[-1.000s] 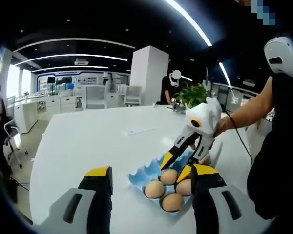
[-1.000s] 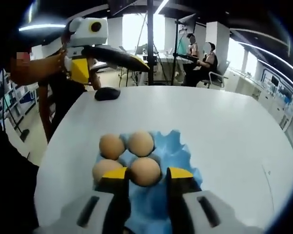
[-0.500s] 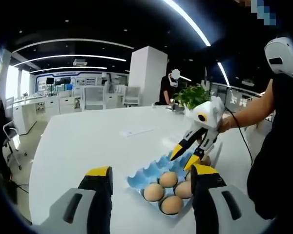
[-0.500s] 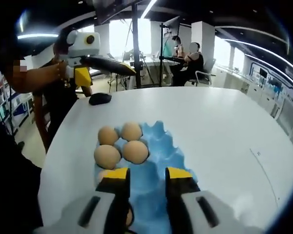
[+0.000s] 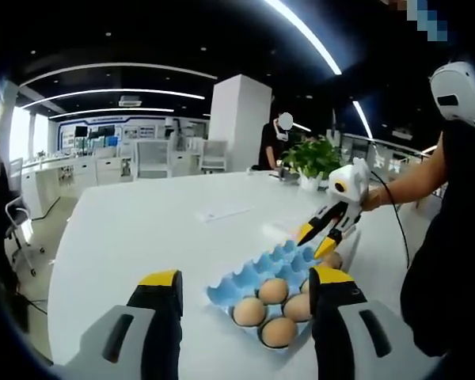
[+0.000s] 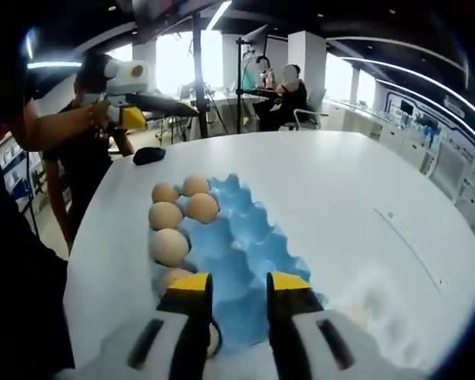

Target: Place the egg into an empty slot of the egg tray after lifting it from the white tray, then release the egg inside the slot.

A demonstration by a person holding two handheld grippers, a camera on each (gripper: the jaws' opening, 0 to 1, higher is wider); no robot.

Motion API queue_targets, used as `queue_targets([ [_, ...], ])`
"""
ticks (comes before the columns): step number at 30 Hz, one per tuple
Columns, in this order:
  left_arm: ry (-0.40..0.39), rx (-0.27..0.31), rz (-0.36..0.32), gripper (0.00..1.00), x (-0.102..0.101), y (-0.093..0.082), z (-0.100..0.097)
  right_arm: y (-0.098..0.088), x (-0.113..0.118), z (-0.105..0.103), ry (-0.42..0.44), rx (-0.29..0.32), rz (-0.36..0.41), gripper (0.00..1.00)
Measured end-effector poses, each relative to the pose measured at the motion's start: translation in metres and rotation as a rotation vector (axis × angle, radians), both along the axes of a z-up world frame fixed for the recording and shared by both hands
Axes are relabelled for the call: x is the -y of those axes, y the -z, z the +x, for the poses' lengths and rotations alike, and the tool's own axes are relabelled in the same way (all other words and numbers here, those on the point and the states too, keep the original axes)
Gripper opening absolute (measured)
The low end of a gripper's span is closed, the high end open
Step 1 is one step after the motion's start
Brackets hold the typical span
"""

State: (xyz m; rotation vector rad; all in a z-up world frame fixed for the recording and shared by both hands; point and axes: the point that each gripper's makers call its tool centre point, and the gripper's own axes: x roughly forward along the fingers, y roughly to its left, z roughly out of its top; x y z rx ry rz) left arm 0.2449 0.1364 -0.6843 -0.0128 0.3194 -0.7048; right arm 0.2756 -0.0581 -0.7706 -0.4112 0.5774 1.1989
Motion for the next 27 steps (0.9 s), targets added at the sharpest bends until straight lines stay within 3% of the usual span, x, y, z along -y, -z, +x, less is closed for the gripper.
queue_targets([
  [14, 0.007, -0.002, 0.002, 0.65, 0.003, -0.001, 0.000, -0.001, 0.066, 0.007, 0.127, 0.014, -0.041, 0.27],
  [27, 0.012, -0.001, 0.008, 0.65, 0.002, 0.000, 0.000, 0.003, 0.132, 0.012, 0.196, 0.049, -0.159, 0.27],
])
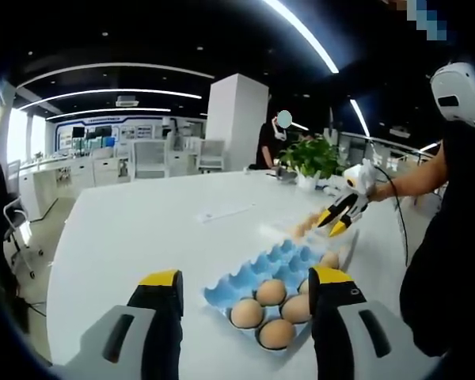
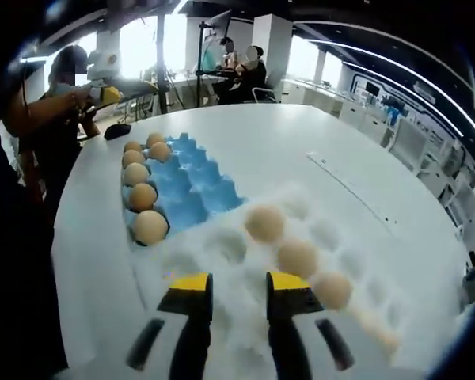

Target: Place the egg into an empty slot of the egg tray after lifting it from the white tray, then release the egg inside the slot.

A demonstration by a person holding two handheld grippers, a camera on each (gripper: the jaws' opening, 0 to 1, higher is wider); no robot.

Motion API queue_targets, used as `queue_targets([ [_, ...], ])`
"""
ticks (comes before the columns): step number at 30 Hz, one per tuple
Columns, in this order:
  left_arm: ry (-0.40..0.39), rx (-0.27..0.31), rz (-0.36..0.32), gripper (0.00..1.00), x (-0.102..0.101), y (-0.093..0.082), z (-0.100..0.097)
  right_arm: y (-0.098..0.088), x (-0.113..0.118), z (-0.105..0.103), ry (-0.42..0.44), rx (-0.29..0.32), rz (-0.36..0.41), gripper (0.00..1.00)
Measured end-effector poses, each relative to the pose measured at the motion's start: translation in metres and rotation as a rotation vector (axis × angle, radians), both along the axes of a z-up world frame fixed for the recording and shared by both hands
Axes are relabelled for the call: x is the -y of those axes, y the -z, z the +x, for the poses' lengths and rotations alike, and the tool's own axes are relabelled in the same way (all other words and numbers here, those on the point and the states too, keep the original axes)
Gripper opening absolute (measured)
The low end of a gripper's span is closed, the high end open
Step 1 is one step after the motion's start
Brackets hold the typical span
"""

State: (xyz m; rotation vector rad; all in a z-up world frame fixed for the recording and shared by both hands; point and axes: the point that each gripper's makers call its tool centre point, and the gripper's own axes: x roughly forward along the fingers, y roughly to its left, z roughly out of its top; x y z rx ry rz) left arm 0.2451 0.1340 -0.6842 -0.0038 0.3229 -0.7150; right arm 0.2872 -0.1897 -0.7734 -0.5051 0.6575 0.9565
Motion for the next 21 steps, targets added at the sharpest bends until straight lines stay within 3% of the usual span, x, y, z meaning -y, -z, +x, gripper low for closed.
queue_targets([
  [10, 0.003, -0.009, -0.001, 0.65, 0.001, 0.002, 0.000, 0.005, 0.050, 0.008, 0.082, -0.008, -0.070, 0.27],
  [21, 0.002, -0.006, 0.003, 0.65, 0.000, 0.002, 0.001, 0.015, 0.052, 0.014, 0.068, -0.047, -0.117, 0.29],
])
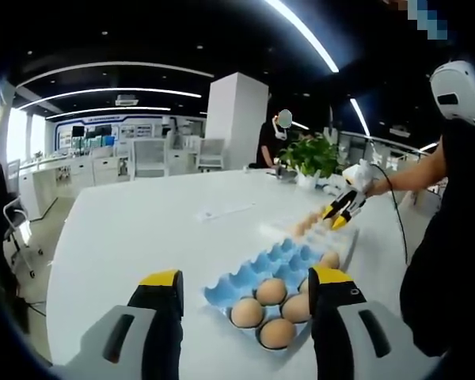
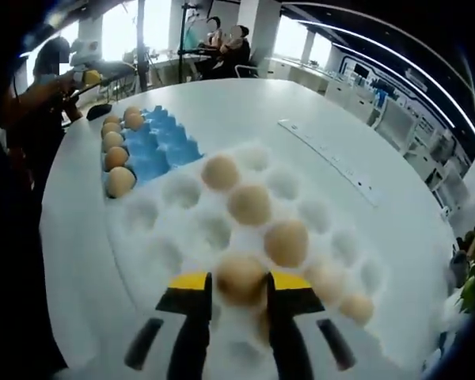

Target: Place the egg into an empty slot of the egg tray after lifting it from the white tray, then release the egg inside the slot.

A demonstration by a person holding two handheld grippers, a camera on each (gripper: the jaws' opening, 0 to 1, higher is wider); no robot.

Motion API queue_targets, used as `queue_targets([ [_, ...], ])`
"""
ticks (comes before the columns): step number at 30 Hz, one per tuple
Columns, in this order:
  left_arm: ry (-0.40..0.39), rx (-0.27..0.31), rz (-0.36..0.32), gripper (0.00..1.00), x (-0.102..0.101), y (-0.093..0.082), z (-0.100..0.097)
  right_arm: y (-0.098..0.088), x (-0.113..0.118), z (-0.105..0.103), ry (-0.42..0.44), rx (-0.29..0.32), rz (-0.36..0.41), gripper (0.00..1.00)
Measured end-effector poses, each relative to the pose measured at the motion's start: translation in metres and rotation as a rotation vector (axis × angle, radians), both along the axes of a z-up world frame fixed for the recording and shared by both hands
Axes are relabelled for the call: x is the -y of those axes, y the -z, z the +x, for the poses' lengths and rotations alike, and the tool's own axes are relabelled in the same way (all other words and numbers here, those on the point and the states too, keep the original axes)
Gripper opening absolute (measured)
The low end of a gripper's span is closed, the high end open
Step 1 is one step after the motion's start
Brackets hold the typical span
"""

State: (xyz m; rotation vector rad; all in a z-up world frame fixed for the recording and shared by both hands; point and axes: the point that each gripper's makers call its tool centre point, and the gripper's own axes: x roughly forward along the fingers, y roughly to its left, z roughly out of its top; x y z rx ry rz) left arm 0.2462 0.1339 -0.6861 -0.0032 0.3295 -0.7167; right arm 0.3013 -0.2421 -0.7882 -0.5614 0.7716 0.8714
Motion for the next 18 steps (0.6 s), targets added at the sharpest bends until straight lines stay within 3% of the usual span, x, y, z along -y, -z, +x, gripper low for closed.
queue_targets([
  [3, -0.001, -0.001, -0.003, 0.65, 0.000, 0.000, 0.000, 0.005, 0.004, -0.003, 0.117, -0.124, 0.043, 0.28],
  [8, -0.001, -0.002, -0.003, 0.64, 0.000, -0.001, 0.000, 0.004, 0.004, 0.002, 0.114, -0.142, 0.045, 0.27],
  [12, -0.002, -0.003, -0.003, 0.64, 0.001, 0.000, 0.001, 0.003, 0.002, 0.006, 0.194, -0.177, 0.097, 0.26],
  [14, 0.000, -0.004, 0.000, 0.64, 0.001, 0.000, 0.000, 0.004, 0.002, 0.006, 0.210, -0.184, 0.072, 0.26],
  [18, -0.001, -0.009, 0.003, 0.64, 0.001, 0.001, 0.000, 0.006, -0.001, 0.003, 0.122, -0.133, -0.033, 0.27],
])
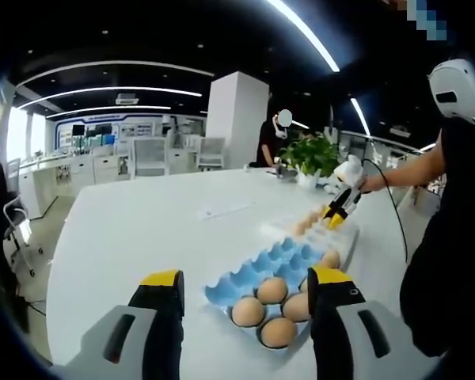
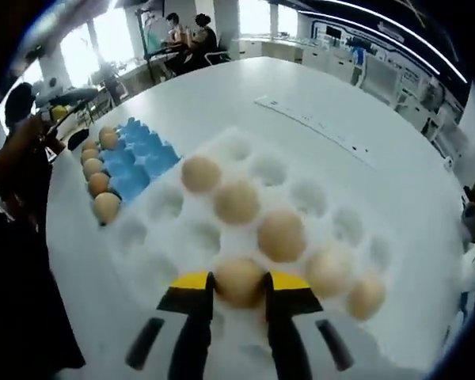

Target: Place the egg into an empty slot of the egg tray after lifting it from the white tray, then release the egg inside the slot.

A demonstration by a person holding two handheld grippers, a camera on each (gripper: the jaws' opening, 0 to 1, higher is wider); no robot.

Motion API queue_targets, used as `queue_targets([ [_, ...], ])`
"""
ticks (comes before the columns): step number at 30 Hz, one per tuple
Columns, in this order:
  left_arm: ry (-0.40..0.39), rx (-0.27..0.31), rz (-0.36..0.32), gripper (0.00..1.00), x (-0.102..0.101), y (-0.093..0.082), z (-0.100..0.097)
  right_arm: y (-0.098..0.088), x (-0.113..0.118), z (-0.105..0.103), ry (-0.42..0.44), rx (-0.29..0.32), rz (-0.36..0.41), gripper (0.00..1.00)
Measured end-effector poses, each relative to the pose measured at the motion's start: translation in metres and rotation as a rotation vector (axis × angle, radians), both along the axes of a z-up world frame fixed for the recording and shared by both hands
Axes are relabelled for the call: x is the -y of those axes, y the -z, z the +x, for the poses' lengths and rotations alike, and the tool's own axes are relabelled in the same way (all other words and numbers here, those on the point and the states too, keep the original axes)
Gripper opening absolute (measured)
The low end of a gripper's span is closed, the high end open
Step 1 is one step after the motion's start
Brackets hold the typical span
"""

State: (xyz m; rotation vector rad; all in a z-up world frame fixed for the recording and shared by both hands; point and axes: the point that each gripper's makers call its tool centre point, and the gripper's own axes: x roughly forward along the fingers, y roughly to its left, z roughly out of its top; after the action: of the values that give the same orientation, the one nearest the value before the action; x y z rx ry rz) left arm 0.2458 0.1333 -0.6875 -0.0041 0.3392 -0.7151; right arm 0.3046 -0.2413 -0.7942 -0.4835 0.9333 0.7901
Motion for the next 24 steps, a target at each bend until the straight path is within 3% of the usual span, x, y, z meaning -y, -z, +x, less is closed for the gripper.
queue_targets([
  [6, 0.001, -0.003, -0.001, 0.64, 0.001, 0.000, 0.001, 0.002, 0.000, 0.002, 0.009, -0.034, -0.036, 0.26],
  [7, 0.001, 0.001, 0.001, 0.64, 0.002, -0.001, 0.001, 0.002, 0.001, 0.002, 0.061, -0.038, -0.028, 0.26],
  [9, 0.001, 0.004, -0.001, 0.64, 0.002, -0.001, 0.002, 0.001, 0.001, 0.001, 0.028, -0.009, -0.020, 0.25],
  [13, -0.003, 0.004, -0.003, 0.64, 0.001, -0.001, 0.001, -0.004, 0.003, 0.001, 0.115, -0.012, 0.049, 0.24],
  [18, -0.005, 0.001, -0.001, 0.64, -0.001, 0.000, 0.001, -0.028, -0.001, 0.001, 0.161, 0.031, 0.162, 0.24],
  [24, -0.008, 0.003, 0.003, 0.64, -0.004, -0.001, 0.001, -0.048, -0.006, -0.003, 0.132, 0.064, 0.174, 0.24],
])
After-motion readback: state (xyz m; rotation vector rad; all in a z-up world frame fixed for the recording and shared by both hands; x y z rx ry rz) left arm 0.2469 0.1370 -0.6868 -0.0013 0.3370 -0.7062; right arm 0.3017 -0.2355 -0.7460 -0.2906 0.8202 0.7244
